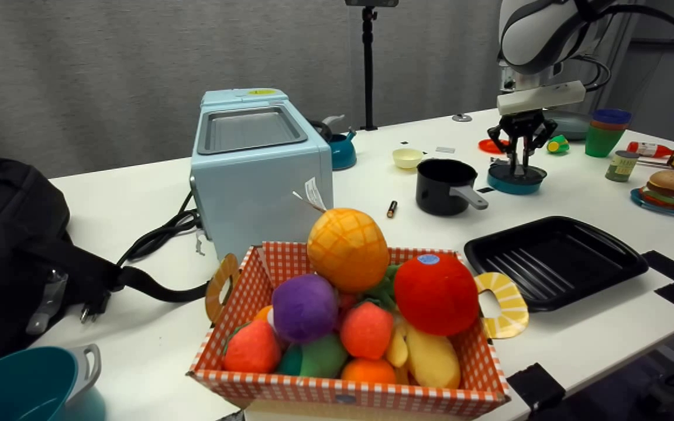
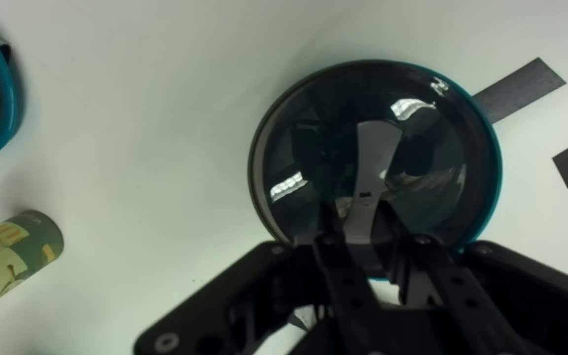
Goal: Move the lid from the black pot to the blue pan
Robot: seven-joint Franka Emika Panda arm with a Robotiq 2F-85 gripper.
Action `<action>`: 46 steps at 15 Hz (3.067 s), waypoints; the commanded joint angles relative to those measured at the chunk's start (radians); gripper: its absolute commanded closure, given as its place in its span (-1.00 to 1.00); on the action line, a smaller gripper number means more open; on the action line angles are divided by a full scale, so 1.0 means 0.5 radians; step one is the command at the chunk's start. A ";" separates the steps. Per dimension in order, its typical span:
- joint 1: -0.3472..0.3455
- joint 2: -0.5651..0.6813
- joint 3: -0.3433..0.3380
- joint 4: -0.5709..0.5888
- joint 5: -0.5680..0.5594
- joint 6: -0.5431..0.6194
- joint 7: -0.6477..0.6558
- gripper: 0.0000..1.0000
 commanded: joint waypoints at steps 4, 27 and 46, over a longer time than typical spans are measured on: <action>-0.018 -0.047 0.013 -0.038 0.020 -0.003 -0.002 -0.57; 0.043 -1.297 -0.002 -1.343 -0.127 0.855 -0.260 -1.00; 0.012 -1.356 0.019 -1.412 -0.153 0.874 -0.248 -1.00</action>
